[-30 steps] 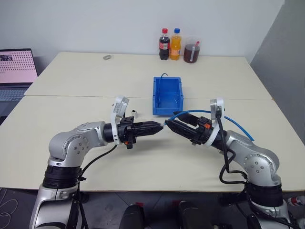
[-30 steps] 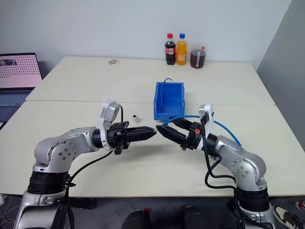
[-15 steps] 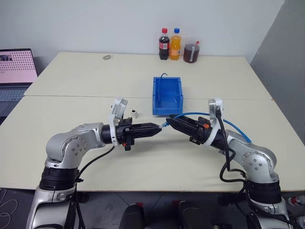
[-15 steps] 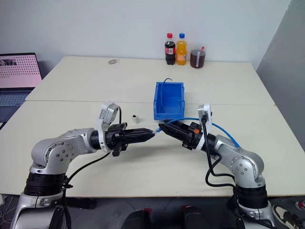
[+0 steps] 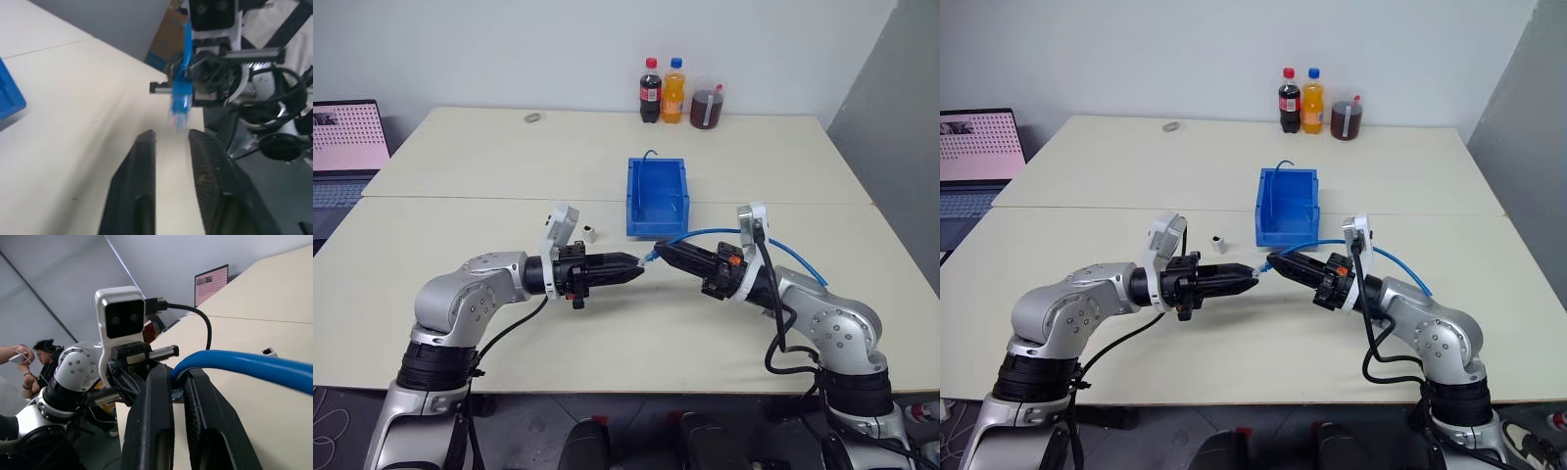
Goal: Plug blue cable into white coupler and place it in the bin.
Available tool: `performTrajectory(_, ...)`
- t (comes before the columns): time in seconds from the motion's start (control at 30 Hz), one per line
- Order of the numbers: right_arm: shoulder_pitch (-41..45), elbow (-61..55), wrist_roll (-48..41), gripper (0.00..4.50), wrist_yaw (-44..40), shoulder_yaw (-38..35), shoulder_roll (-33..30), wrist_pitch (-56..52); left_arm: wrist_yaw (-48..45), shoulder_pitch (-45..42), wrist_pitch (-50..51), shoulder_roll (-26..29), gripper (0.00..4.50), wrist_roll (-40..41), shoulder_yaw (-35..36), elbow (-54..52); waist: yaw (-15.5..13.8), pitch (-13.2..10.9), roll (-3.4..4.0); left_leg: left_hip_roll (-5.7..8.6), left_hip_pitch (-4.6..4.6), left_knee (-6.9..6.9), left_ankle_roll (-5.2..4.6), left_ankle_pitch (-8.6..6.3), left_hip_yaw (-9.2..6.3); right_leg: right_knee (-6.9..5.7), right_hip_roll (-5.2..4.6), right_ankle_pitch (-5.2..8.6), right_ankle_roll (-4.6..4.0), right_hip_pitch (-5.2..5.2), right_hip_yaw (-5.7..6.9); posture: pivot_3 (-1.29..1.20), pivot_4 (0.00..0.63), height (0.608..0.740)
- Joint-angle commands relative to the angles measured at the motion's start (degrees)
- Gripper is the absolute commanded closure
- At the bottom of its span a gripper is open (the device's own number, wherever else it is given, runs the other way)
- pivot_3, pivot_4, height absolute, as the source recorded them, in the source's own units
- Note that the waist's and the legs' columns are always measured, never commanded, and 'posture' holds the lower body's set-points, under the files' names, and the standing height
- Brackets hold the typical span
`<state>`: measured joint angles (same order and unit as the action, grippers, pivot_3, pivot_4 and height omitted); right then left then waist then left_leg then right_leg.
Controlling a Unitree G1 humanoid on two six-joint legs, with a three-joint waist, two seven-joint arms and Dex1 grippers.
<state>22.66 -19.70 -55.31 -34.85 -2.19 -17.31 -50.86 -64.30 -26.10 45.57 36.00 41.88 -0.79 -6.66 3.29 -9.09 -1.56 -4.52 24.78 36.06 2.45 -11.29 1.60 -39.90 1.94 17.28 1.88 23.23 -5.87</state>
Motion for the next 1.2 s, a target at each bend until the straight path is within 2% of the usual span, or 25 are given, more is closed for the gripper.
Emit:
performTrajectory(0.03, 0.9, -0.4, -0.7, 4.48, -0.3, -1.1, -0.1, 1.3, -2.0, 2.2, -5.6, 2.6, 2.11, -4.1, -0.6, -1.4, 0.0, 0.0, 0.02, 0.0, 0.0, -0.02, 0.0, 0.0, 0.0, 0.0, 0.0, 0.01, -0.02, 0.01, 0.0, 0.0, 0.15, 0.74)
performTrajectory(0.13, 0.7, 0.0, 0.0, 4.48, 0.1, -1.6, -0.3, 2.0, -1.8, 4.8, -10.5, 4.2, 1.46, -8.1, -0.8, -1.6, 0.0, 0.0, 0.01, -0.01, 0.0, -0.05, 0.0, 0.0, -0.01, 0.0, -0.01, 0.04, -0.07, 0.02, 0.03, 0.0, 0.15, 0.74)
performTrajectory(0.23, 0.4, 0.2, 0.6, 4.48, 0.6, -2.0, -0.5, 2.6, 5.6, 6.4, -17.0, 2.1, 0.9, -13.5, 1.6, 1.2, -0.1, 0.0, 0.03, -0.01, 0.0, -0.05, 0.0, 0.0, 0.0, 0.01, -0.02, 0.04, -0.07, 0.01, 0.02, 0.0, 0.15, 0.74)
performTrajectory(0.3, 0.1, 0.3, 0.9, 4.48, 1.2, -2.3, -0.4, 3.1, 14.0, 7.1, -21.1, -0.2, 0.5, -18.6, 2.8, 3.7, -0.2, 0.0, 0.03, -0.01, 0.01, -0.05, 0.0, 0.0, 0.0, 0.01, -0.03, 0.04, -0.07, 0.01, 0.03, 0.0, 0.15, 0.74)
performTrajectory(0.4, -0.2, 0.3, 1.7, 4.48, 1.6, -1.9, -0.3, 3.5, 20.7, 7.6, -21.4, -2.3, 0.01, -22.2, 3.1, 4.9, -0.2, -0.1, 0.0, -0.04, 0.01, -0.03, 0.0, 0.0, -0.02, 0.0, -0.03, 0.04, -0.06, 0.01, 0.07, 0.0, 0.15, 0.74)
performTrajectory(0.53, -0.3, 0.3, 2.5, 4.49, 2.0, -1.5, 0.2, 3.9, 30.1, 5.4, -20.4, -4.7, 0.0, -27.2, 3.6, 9.8, -0.3, -0.1, 0.0, -0.01, 0.03, -0.03, 0.0, 0.0, -0.01, 0.0, -0.05, 0.03, -0.06, 0.01, 0.05, 0.0, 0.15, 0.74)
performTrajectory(0.67, 0.1, 0.5, 3.2, 4.49, 2.3, -1.2, 0.4, 4.6, 32.8, 0.3, -21.3, -6.4, 0.0, -30.2, 2.2, 16.9, -0.4, -0.1, -0.01, 0.0, 0.04, -0.03, 0.0, 0.0, -0.04, -0.02, -0.03, 0.03, -0.05, 0.01, 0.11, 0.0, 0.15, 0.74)
performTrajectory(1.2, -0.4, -1.4, 4.3, 4.5, 3.1, -0.8, 0.9, 5.1, 28.6, -17.1, -28.1, -11.7, 0.0, -34.9, -1.1, 43.9, -0.8, -0.1, -0.01, 0.03, 0.07, -0.04, 0.0, 0.0, -0.06, 0.0, -0.02, 0.03, -0.05, 0.0, 0.15, 0.0, 0.15, 0.74)
